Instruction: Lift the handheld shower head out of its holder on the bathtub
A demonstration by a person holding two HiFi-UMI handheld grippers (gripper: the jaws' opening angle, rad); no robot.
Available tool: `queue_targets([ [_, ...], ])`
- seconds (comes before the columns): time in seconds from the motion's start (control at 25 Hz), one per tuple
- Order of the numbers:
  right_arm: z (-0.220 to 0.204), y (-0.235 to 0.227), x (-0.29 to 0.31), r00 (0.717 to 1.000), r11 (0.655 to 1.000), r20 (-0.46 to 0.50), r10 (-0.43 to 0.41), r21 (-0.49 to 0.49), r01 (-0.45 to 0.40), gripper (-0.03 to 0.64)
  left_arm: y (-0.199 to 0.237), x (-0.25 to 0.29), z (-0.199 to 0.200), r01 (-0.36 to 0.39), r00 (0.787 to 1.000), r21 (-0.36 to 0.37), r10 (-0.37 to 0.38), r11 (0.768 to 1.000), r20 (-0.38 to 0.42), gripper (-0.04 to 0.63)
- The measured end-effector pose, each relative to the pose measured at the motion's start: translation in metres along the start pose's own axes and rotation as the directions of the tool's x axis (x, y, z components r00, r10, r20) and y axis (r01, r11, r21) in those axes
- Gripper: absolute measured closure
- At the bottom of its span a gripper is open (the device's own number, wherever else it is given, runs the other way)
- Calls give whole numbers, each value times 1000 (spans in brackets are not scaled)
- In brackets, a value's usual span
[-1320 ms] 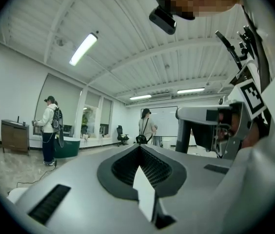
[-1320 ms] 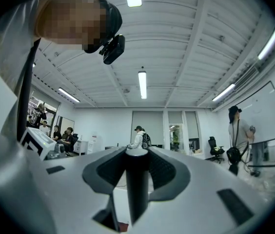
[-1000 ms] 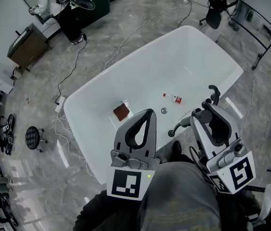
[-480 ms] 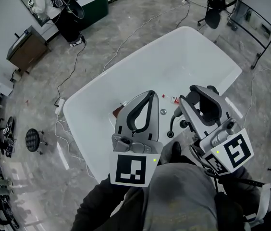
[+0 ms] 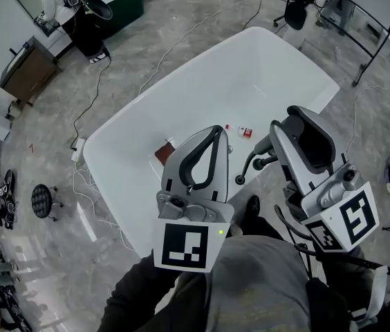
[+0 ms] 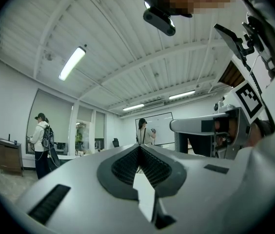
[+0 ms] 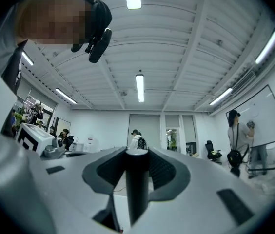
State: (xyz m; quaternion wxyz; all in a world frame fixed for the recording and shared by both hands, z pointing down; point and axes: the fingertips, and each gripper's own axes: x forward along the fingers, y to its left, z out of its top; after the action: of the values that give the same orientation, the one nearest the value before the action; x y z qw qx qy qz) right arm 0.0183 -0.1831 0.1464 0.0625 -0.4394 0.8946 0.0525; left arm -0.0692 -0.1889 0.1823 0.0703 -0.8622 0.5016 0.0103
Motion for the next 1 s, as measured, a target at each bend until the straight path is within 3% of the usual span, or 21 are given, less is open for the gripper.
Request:
queue_targets([
  [0.24,22,18,-22,999,1000,50,15,-6,-14,474,-14,-19,4,-7,1000,-3,7,1000,1,594],
  [1.0,69,57,-151,989,996,121,88,-34,-84,474,-129,-101,16,-48,998,-9,47,999,-37,594],
])
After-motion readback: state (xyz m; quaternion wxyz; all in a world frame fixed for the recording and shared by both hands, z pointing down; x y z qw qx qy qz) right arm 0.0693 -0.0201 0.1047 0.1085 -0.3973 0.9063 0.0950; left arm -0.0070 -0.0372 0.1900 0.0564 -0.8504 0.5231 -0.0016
